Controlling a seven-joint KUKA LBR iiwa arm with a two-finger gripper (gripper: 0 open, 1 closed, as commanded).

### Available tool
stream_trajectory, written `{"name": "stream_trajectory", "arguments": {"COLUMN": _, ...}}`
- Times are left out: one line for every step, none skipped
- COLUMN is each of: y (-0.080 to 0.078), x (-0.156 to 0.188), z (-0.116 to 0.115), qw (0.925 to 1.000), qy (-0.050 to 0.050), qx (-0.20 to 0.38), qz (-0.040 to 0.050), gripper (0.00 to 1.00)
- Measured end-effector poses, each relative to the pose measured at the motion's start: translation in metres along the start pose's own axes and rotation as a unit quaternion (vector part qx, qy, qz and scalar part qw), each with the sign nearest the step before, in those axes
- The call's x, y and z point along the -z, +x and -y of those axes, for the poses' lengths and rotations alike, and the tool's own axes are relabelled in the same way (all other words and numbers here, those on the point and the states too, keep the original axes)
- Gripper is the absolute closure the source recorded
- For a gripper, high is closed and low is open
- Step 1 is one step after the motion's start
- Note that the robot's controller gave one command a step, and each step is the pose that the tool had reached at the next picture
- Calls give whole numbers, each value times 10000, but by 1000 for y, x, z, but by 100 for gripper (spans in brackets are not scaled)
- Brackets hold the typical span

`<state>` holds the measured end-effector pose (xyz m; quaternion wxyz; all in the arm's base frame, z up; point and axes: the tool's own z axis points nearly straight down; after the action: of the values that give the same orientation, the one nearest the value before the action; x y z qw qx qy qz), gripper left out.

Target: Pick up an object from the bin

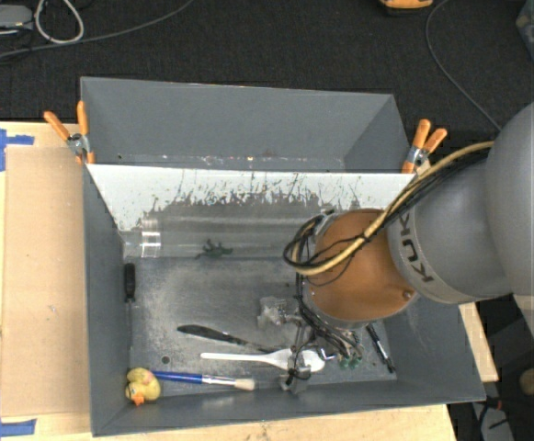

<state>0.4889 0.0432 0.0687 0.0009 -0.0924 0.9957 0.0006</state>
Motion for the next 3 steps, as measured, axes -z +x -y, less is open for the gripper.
{"name": "stream_trajectory", "arguments": {"y": -14, "x": 1, "z": -15, "qw": 9954, "qy": -17, "qx": 955, "qz": -35, "gripper": 100}}
{"name": "stream_trajectory", "arguments": {"y": -14, "x": 1, "z": -15, "qw": 9955, "qy": -18, "qx": 951, "qz": -36, "gripper": 100}}
{"name": "stream_trajectory", "arguments": {"y": -11, "x": 36, "z": -16, "qw": 9955, "qy": -25, "qx": 943, "qz": -79, "gripper": 100}}
